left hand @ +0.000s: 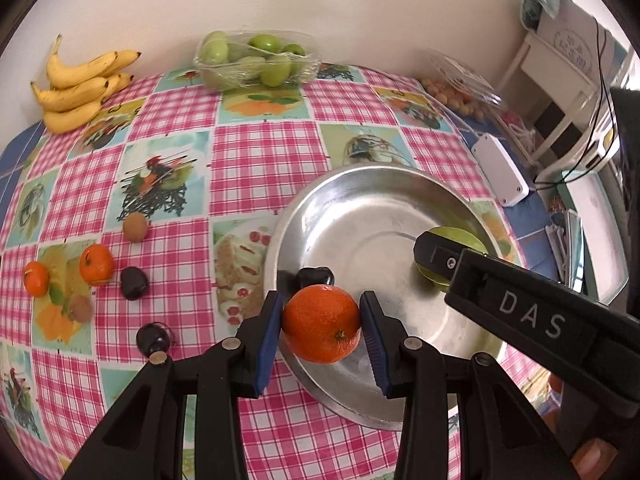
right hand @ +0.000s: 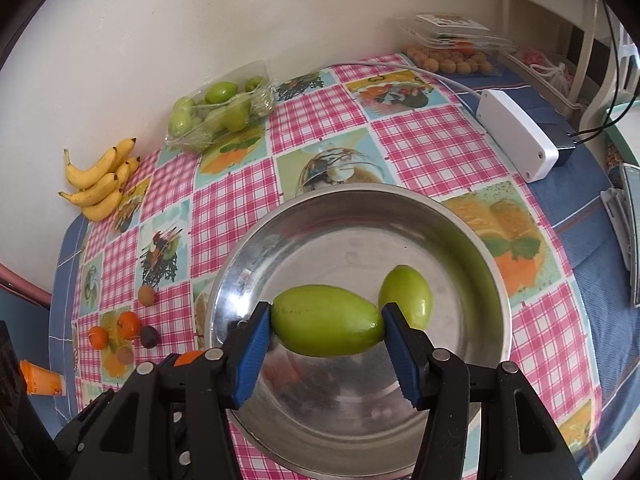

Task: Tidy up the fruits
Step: 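Carry the green mango and the tangerine over the steel bowl with both tools, then open the right tool to drop the mango while the left tool releases the tangerine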

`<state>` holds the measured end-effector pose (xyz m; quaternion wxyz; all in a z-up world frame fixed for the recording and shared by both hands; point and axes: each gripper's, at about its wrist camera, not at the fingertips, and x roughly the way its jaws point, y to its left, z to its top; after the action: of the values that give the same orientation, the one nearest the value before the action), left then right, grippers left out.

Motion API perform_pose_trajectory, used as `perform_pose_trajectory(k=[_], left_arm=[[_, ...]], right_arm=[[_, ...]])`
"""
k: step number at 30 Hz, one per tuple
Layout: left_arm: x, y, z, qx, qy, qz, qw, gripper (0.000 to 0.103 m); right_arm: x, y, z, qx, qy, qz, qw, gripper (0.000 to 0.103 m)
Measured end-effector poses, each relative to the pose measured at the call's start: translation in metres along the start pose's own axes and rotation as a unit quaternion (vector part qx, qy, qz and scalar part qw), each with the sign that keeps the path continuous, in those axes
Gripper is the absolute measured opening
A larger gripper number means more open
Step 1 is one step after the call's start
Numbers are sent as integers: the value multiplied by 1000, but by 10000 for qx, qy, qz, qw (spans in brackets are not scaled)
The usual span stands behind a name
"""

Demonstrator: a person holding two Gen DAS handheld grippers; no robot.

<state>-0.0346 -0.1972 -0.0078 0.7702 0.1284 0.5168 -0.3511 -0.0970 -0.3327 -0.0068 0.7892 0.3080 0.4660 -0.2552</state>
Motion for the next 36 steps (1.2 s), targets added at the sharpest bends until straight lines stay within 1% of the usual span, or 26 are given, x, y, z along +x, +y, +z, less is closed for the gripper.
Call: perform_pose_trajectory(k=[6, 11, 22, 32, 36], left_arm=[[8, -10, -2, 252, 49, 42, 9997, 41], [17, -14, -4, 350, 138, 89, 9993, 41], [40, -8, -10, 218, 444, 64, 9988, 41], [43, -11, -10, 312, 419, 97, 9986, 41], [43, -11, -9, 314, 420, 83, 9986, 41]], right_arm=[[13, -1, -4, -49, 265, -53, 9996, 60], [23, 0, -7, -85, 420, -69, 9991, 60], [43, -2, -11, -61, 755, -90, 9971, 60], [55, -4, -15, 22, 949, -116, 9954, 60], [55, -3, -15, 22, 937, -124, 9955, 60]])
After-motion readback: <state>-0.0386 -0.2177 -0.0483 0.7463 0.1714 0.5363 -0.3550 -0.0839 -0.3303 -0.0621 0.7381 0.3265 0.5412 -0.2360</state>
